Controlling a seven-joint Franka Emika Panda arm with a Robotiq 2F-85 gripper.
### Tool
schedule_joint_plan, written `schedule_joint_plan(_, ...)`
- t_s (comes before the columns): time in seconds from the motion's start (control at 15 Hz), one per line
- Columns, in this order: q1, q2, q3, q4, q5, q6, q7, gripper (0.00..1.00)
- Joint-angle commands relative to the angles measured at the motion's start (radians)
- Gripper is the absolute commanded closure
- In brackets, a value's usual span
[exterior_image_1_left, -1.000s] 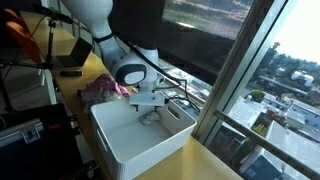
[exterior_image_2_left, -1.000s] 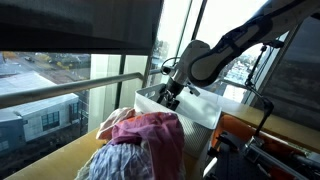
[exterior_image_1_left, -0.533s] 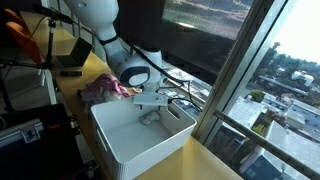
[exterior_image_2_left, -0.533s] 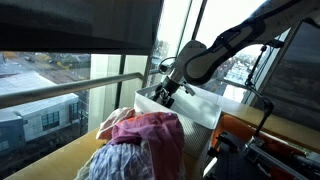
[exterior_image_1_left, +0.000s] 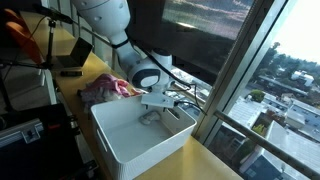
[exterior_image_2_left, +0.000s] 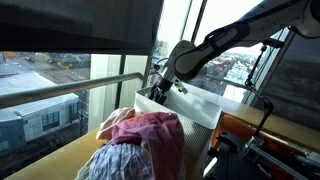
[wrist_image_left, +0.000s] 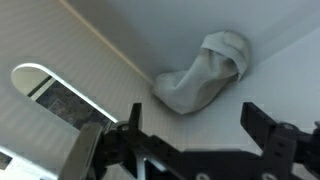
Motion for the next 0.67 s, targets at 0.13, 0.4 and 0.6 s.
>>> schedule_joint_plan(0.13, -0.005, 0.095, -0.011, 0.094, 0.015, -0.088, 0.066, 0.00)
schedule_joint_plan(0.4, 0.006, 0.122, -0.006, 0.071, 0.011, -0.080, 0.117, 0.00)
schedule_joint_plan(0.6, 0.017, 0.133, -0.003, 0.054, 0.007, -0.066, 0.159, 0.00)
